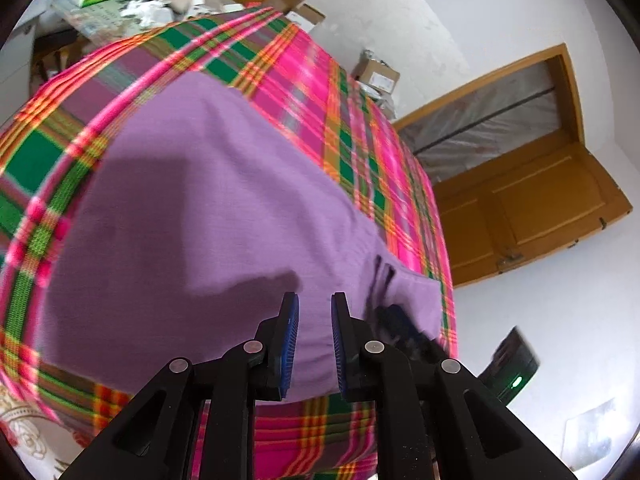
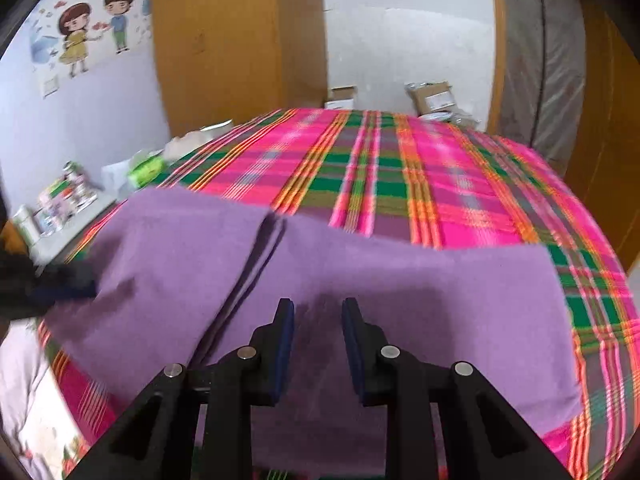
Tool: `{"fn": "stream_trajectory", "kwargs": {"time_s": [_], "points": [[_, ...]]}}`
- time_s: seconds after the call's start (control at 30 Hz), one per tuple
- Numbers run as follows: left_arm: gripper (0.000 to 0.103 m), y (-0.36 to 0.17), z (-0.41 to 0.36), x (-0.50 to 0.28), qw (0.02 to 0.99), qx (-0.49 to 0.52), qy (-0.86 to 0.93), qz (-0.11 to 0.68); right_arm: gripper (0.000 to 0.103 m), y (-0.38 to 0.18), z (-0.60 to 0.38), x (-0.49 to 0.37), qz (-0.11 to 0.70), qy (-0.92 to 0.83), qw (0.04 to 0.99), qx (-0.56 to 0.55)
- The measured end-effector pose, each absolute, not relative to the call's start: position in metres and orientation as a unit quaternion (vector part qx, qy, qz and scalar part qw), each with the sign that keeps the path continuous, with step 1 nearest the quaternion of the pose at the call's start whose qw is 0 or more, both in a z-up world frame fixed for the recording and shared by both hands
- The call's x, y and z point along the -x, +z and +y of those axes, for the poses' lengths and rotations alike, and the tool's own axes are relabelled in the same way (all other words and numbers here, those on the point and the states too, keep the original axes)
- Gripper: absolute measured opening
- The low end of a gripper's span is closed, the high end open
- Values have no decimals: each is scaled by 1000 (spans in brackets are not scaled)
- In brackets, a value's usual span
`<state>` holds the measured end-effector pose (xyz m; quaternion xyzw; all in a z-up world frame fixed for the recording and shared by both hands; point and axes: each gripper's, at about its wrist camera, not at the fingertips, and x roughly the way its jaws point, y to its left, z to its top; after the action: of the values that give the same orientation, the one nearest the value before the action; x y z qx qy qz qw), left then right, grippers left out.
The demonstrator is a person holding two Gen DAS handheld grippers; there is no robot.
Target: Fold clothes
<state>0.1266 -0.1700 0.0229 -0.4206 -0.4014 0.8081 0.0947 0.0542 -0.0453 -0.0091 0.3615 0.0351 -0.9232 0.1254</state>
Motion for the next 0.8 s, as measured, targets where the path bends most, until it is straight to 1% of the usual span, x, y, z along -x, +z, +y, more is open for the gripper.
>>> {"fn": "stream_trajectory", "kwargs": {"time_s": [0.17,0.33,0.47,0.67,0.8], "points": [[16,17,-188,-138,79,421,807,-407,28,-19,-53,-39,41,-914,106,-389],[16,10,-206,-150,66,423,804,-413,28,-9,-48,-47,21,-919,109,-379],[16,-3,-219,-167,62,432,797,-418,28,-15,-49,-51,8,-913,101,-396],[16,-18,-233,-197,75,429,789,-434,28,5,-55,-69,2,-928,98,-361],[16,-25,-236,-210,70,443,788,-422,28,21,-71,-77,-1,-935,119,-334]]}}
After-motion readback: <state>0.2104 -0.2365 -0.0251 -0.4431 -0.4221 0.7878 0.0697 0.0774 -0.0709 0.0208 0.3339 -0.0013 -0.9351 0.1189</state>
